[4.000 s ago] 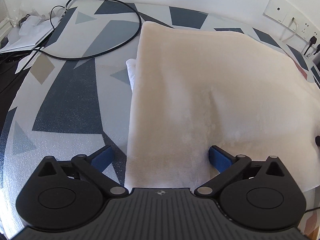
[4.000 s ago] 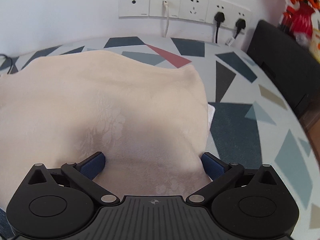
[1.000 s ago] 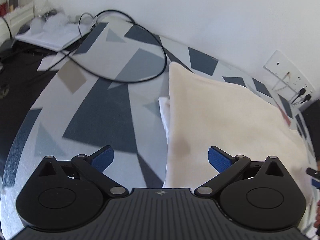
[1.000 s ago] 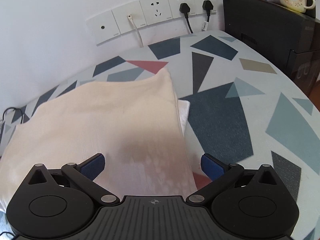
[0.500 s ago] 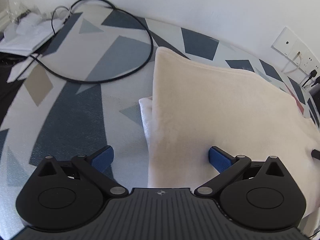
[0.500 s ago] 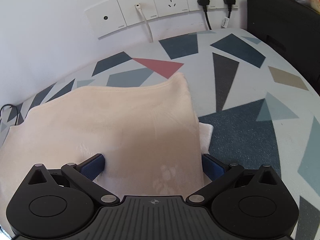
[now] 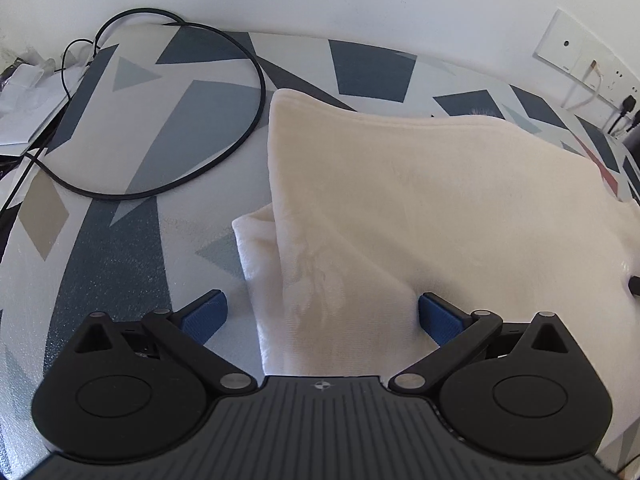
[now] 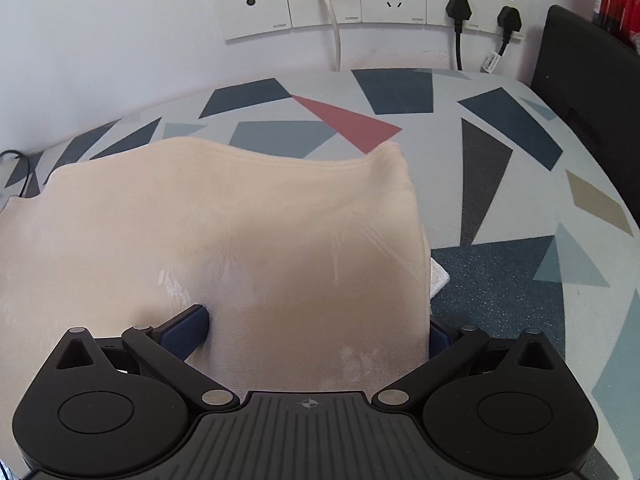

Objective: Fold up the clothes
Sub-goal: 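Press the folded jacket bundle flat with both open grippers, then close both grippers on the cream jacket bundle edge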

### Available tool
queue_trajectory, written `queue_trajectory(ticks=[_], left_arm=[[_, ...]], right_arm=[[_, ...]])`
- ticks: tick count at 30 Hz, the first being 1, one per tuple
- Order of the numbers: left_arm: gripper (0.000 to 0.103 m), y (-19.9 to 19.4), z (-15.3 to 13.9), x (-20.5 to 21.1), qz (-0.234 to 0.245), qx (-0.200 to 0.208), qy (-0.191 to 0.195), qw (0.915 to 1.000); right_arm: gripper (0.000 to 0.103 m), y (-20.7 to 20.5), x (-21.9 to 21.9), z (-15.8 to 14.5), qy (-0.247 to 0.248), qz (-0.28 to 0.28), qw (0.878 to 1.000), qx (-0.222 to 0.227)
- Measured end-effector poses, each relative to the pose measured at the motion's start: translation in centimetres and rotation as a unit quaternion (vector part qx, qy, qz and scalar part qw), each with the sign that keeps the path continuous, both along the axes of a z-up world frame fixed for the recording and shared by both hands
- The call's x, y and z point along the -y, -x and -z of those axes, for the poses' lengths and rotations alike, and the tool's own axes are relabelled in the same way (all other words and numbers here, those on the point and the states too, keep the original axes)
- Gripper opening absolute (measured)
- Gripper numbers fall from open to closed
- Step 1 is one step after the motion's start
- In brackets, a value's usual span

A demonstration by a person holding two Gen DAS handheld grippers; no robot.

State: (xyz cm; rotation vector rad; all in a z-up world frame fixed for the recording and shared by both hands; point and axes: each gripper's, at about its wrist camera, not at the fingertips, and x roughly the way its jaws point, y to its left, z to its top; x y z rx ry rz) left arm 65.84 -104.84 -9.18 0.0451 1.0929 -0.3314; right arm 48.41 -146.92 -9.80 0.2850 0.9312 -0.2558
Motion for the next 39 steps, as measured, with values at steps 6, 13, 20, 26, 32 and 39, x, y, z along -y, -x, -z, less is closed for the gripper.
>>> queue_trajectory(ticks=[6,13,20,26,32,39], left_arm=[[0.103,-0.4,0.1,0.8,0.01,0.004,-0.008,0.9999],[0.102,0.0,0.1,1.2,-0.01,0.003,-0.013,0.9999],[0.066,1.7,-0.7,1.9,-0.019,0.014,0.007,0.9997],[0.034,2.8,-1.3,2.0,-0.012,0.007,0.021,0.9997],[0.031,7.0,-1.7,0.3,0.006,0.024,0.002,0.9997],[0.034,9.9,-1.4,-3.1,-0.017,0.0,0.033,0.9993]], right_arm=[[0.102,-0.3,-0.4,0.1,0.007,0.014,1.0,0.002],[0.1,-1.3,-1.6,-0.1,0.004,-0.012,1.0,-0.019],[0.067,-0.9,-2.4,-0.9,-0.01,-0.032,0.999,-0.01],[0.045,-0.2,-2.9,-1.3,-0.032,-0.042,0.999,-0.003],[0.039,1.4,-4.8,-1.6,-0.02,-0.065,0.998,-0.004],[0.043,4.3,-6.5,-1.6,-0.042,-0.078,0.996,-0.006]])
